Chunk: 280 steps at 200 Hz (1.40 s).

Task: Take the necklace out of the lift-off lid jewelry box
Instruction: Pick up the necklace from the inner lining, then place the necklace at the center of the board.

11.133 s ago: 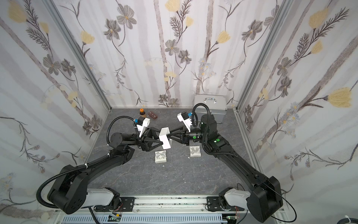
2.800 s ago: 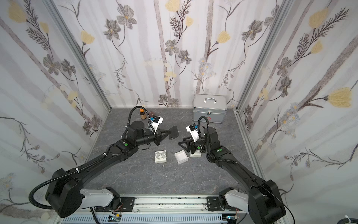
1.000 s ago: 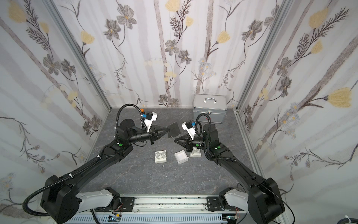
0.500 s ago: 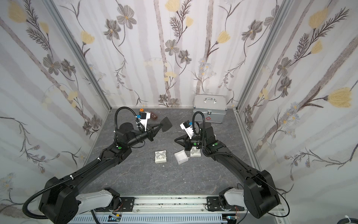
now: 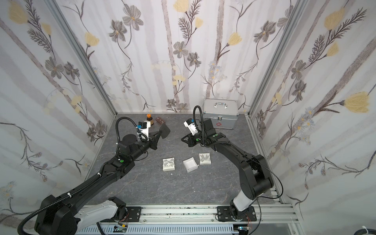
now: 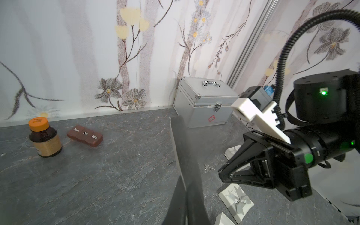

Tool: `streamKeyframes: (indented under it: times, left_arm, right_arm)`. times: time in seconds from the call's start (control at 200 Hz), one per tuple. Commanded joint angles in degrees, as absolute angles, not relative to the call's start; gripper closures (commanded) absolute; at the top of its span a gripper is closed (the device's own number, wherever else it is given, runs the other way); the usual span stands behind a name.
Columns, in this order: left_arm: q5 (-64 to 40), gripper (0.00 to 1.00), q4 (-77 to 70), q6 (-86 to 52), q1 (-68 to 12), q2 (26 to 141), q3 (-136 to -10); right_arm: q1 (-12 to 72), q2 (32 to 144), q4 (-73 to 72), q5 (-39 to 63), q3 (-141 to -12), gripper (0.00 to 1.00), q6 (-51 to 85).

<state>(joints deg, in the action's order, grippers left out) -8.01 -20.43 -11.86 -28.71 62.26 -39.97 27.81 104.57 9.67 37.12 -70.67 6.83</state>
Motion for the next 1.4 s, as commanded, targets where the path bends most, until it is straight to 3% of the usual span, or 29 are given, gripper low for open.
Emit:
streamKeyframes:
  times: [0.0, 0.19, 0.365, 1.059, 1.224, 1.394]
  left_arm:
    - [-5.35, 1.00, -18.96, -9.80, -28.56, 59.69, -38.80]
    - [-3.80, 1.00, -17.11, -8.79, -28.30, 55.81, -36.85]
    - [-3.96, 1.00, -15.78, -8.26, -28.29, 54.19, -36.29]
    - [-6.79, 1.00, -17.89, -9.06, -28.23, 57.78, -37.18]
    - [-9.50, 1.00, -18.56, -8.27, -28.21, 60.67, -37.53]
    - [-10.93, 1.00, -19.37, -9.03, -28.16, 64.04, -38.19]
  right_arm:
    - [28.02, 108.85, 13.66, 33.74, -76.86, 1.00, 7.08]
    - [28.34, 117.15, 20.15, 27.41, -89.80, 1.00, 7.69]
    - [28.41, 123.35, 23.32, 24.90, -94.04, 1.00, 8.07]
    - [26.74, 119.51, 23.38, 4.57, -72.28, 0.99, 11.55]
    - [26.79, 117.77, 23.76, 2.08, -70.70, 0.88, 12.45]
    - [26.72, 115.09, 25.27, -0.44, -70.35, 0.55, 12.35]
